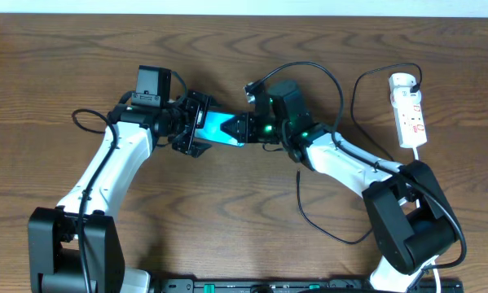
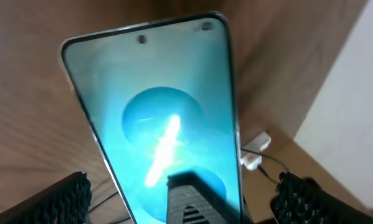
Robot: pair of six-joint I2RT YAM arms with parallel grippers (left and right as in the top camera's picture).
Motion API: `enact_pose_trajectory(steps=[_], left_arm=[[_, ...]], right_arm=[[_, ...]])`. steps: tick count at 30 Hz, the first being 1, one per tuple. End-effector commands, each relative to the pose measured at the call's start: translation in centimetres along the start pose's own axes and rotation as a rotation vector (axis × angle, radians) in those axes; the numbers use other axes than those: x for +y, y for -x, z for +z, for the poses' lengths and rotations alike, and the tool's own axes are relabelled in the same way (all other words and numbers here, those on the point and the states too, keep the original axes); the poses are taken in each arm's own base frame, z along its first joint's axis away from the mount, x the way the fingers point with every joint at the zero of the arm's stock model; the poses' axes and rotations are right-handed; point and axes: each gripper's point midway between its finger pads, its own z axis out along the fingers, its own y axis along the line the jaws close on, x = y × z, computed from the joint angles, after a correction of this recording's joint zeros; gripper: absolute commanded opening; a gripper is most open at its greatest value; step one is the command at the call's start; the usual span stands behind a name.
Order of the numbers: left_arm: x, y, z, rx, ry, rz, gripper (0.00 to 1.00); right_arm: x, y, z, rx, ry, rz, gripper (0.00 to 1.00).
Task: Plug charger to phone and switch on socket
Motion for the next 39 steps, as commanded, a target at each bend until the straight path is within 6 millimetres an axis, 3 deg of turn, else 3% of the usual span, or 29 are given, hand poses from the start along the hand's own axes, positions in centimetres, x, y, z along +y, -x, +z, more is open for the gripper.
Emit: enact_pose_trajectory(steps=[1, 13, 20, 39], left_arm=[[-0.5, -0.5, -0.3, 0.026, -0.025, 0.085, 0.94], [-1.3, -0.5, -0.5, 0.019, -0.058, 0.147, 0.94], [-2.8, -0.7, -0.6, 0.029, -0.119, 0.199, 0.94], [-3.2, 0.4, -1.4, 0.020, -0.146, 0.222, 0.94]], right_arm=[[-0.2, 1.0, -0.3, -0.019, 0.005, -0.018, 0.01], [-1.8, 3.0, -1.5, -0.080, -0.025, 0.120, 0.01], [-2.8, 4.1, -1.9, -0.140, -0.050, 0.331, 0.01], [-2.1, 6.4, -2.8, -0.217, 0.044, 0.689, 0.01]])
